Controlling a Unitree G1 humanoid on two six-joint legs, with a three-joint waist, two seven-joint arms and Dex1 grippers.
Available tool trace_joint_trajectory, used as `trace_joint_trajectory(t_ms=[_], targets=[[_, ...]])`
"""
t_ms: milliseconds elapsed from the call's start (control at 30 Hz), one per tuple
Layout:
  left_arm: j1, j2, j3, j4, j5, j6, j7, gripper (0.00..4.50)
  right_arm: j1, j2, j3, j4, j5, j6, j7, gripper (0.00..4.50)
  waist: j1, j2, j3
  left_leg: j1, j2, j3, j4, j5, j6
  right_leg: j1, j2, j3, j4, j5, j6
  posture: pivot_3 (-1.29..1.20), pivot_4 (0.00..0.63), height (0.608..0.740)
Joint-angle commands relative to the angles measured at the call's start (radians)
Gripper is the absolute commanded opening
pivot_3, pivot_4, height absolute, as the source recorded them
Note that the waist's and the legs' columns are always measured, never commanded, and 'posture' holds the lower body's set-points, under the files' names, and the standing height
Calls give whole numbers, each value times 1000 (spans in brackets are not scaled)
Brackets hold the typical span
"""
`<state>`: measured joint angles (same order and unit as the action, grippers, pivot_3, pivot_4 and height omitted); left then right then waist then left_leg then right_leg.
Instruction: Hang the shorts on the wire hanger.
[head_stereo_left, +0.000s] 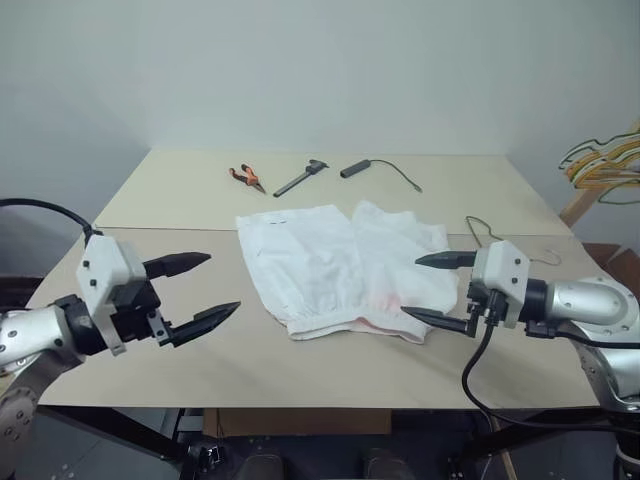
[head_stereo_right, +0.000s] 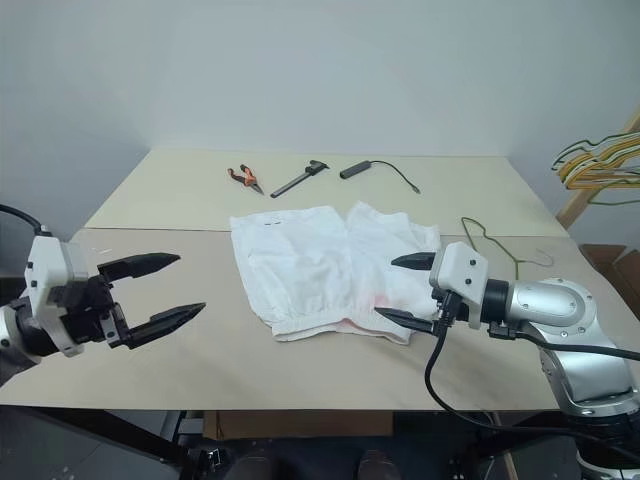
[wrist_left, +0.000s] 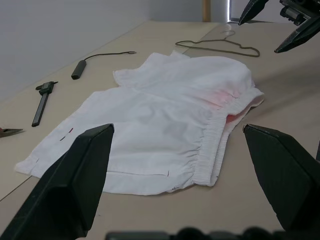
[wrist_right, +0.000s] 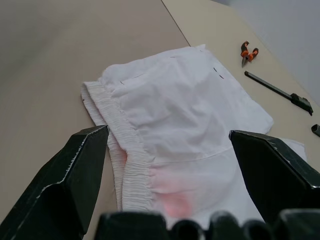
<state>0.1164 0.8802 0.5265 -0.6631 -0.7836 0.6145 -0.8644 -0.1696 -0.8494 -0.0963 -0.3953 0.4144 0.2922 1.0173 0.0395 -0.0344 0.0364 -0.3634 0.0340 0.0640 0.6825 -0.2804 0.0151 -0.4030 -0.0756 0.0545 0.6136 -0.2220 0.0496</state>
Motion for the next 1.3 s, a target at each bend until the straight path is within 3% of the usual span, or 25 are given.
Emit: trace_joint_trajectory(t_ms=[33, 300, 500, 700, 933, 1200, 1300], targets=[[-14, 14, -4, -9, 2, -22, -11, 4500, -10, -14, -41, -32, 5, -4, -14, 4465, 0, 0, 0, 0, 0, 0, 0, 0, 0, 0, 0, 0, 0, 0, 0, 102, 0, 740], [-27, 12, -19, -5, -1, -16, 7, 4500, -12, -11, -14, -50, -41, -26, -46, 4465, 0, 0, 0, 0, 0, 0, 0, 0, 0, 0, 0, 0, 0, 0, 0, 98, 0, 740], [-36, -12, -39, -11, -1, -24, 29, 4500, -36, -47, 179, -14, -308, -118, -51, 4465, -3, 0, 0, 0, 0, 0, 0, 0, 0, 0, 0, 0, 0, 0, 0, 91, 0, 740], [-13, -33, -43, -24, 2, -28, 38, 4500, -133, -27, 373, 31, -467, -146, -1, 4465, -10, 0, 0, 0, 0, 0, 0, 0, 0, -1, 0, 0, 0, 0, 0, 85, 0, 740], [-39, -30, -66, -14, 1, -30, 42, 4500, -325, 218, 621, 209, -707, -49, -64, 4465, -28, -1, -1, 0, 0, 0, 0, 0, -1, 0, 0, 0, 1, 0, -1, 77, 0, 740], [-46, -17, -61, -10, 0, -25, 31, 4500, -416, 439, 758, 365, -852, 87, -108, 4465, -27, -2, -1, -3, 0, -3, 0, 1, -3, -3, 0, -4, 2, 1, -1, 98, 2, 740], [-45, -14, -58, -7, 3, -26, 28, 4500, -434, 477, 770, 417, -900, 90, -155, 3884, -28, -3, -2, -1, 0, -4, -1, 3, -5, -1, 0, -6, 4, 0, -3, 102, 3, 740]])
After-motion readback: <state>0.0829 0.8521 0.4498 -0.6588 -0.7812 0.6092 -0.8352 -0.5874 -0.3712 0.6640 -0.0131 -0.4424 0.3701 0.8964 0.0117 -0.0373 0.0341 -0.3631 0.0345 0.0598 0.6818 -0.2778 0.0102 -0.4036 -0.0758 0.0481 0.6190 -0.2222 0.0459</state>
